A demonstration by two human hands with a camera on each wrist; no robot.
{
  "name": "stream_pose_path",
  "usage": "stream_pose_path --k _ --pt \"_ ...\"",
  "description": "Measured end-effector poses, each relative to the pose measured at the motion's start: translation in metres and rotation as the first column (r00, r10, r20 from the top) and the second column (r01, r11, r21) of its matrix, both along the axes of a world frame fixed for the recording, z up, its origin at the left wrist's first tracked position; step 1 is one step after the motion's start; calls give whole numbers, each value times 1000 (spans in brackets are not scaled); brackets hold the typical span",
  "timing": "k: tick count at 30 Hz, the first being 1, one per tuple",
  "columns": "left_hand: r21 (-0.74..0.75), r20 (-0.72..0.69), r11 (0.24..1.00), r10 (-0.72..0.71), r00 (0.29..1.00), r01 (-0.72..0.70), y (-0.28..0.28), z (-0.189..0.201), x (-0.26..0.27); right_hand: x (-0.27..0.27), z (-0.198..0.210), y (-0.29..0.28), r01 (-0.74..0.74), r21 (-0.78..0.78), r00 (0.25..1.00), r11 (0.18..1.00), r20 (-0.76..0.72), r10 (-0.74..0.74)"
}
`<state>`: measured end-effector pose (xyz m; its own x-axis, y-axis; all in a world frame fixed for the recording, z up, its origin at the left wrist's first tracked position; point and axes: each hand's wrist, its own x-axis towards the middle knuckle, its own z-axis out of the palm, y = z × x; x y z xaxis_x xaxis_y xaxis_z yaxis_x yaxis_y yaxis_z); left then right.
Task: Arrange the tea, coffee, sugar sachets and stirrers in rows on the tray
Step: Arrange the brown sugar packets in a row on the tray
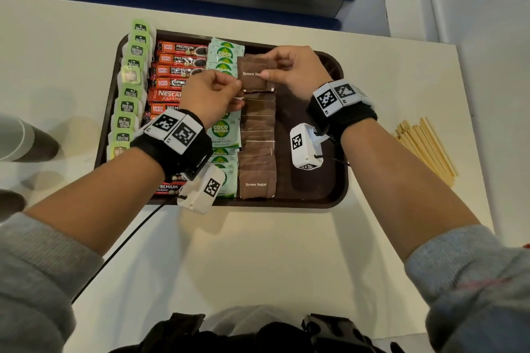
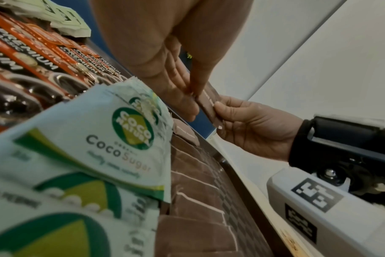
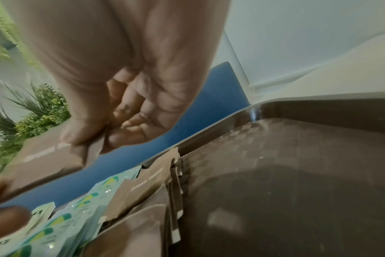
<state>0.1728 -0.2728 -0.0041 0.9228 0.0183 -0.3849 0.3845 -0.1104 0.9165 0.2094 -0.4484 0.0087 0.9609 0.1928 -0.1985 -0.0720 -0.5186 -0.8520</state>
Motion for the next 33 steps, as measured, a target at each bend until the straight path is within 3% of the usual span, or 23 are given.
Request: stream_pose_path --k 7,11,24,33 --pt "313 105 947 -104 989 67 7 -6 0 0 -22 -5 5 -272 1000 962 -5 -7" --pt "346 108 934 -140 984 95 7 -4 -1 -1 -26 -5 92 -274 996 957 13 -92" --pt "425 55 884 -243 968 198 -1 5 -5 -14 -27 1 89 -252 996 964 -3 -93" --pt "533 -27 768 -403 915 355 -8 11 -9 -17 -31 1 140 -254 989 957 74 -125"
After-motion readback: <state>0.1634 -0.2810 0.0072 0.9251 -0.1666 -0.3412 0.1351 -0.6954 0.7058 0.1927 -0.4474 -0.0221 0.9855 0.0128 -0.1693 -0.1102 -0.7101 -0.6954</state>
